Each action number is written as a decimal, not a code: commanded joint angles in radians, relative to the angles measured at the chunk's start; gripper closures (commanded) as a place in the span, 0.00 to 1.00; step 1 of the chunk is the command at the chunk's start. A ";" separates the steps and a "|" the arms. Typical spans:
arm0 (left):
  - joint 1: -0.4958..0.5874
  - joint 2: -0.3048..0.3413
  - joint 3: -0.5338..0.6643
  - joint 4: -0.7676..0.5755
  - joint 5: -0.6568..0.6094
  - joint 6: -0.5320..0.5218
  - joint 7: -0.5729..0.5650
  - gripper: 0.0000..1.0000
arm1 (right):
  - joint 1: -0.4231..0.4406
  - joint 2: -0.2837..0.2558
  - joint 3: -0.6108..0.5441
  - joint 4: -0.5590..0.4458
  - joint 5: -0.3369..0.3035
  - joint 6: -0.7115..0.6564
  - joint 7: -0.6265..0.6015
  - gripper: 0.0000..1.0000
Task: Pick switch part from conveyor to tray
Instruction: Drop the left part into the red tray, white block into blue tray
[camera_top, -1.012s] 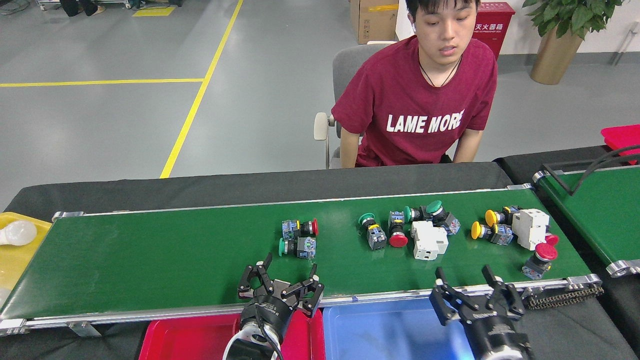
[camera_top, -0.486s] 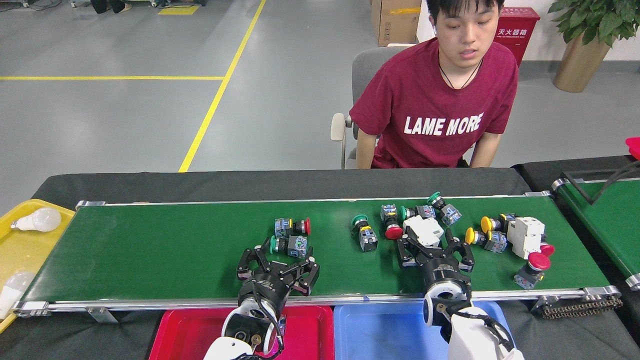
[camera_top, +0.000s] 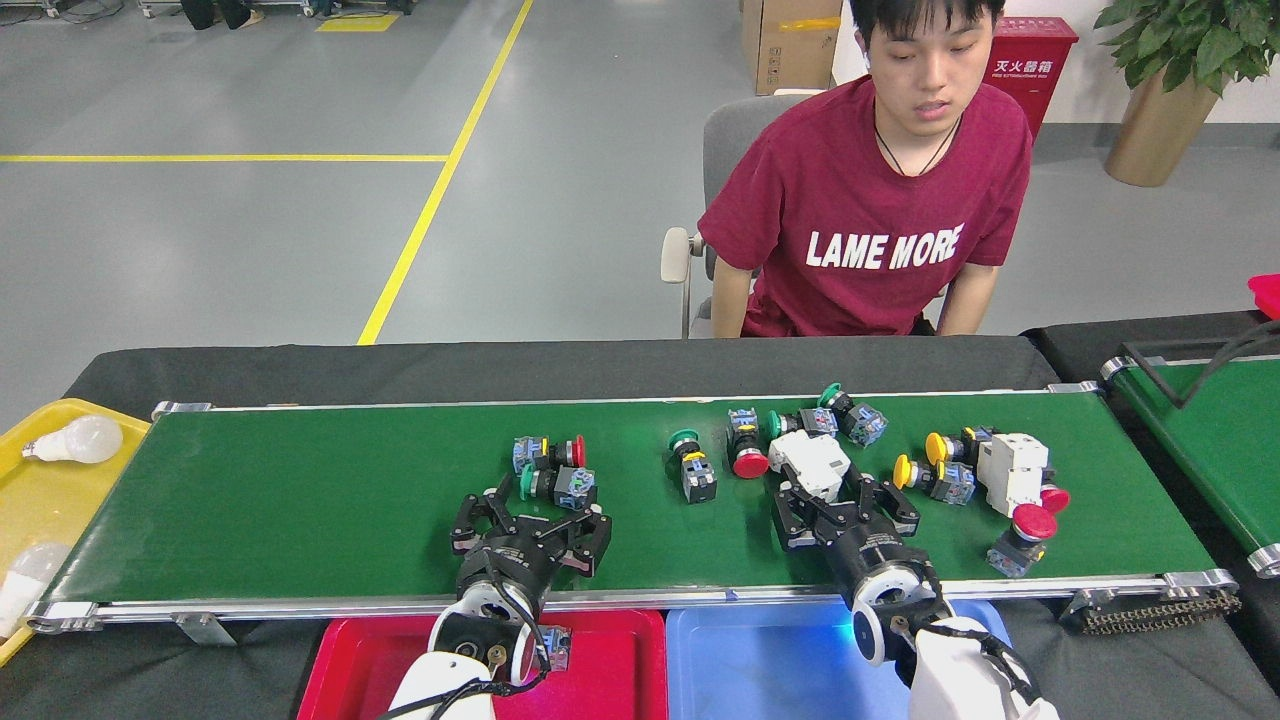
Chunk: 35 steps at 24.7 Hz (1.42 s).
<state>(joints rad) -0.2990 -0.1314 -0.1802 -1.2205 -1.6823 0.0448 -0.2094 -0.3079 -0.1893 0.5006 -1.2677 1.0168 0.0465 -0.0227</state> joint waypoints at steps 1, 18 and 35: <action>-0.029 0.004 0.024 0.010 -0.004 0.018 0.008 0.00 | 0.061 -0.088 -0.008 -0.133 -0.007 -0.114 -0.003 0.99; 0.463 0.237 0.093 -0.563 0.087 -0.559 0.074 0.70 | 0.536 -0.470 -0.260 -0.458 -0.195 -0.249 -0.049 0.02; 0.537 0.065 0.538 -0.553 0.176 -0.407 0.146 0.00 | 0.279 -0.087 -0.428 -0.331 -0.015 0.130 -0.033 0.04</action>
<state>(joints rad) 0.2498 -0.0714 0.3210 -1.7640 -1.5085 -0.4369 -0.1067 -0.0143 -0.2941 0.0966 -1.5986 0.9750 0.1704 -0.0608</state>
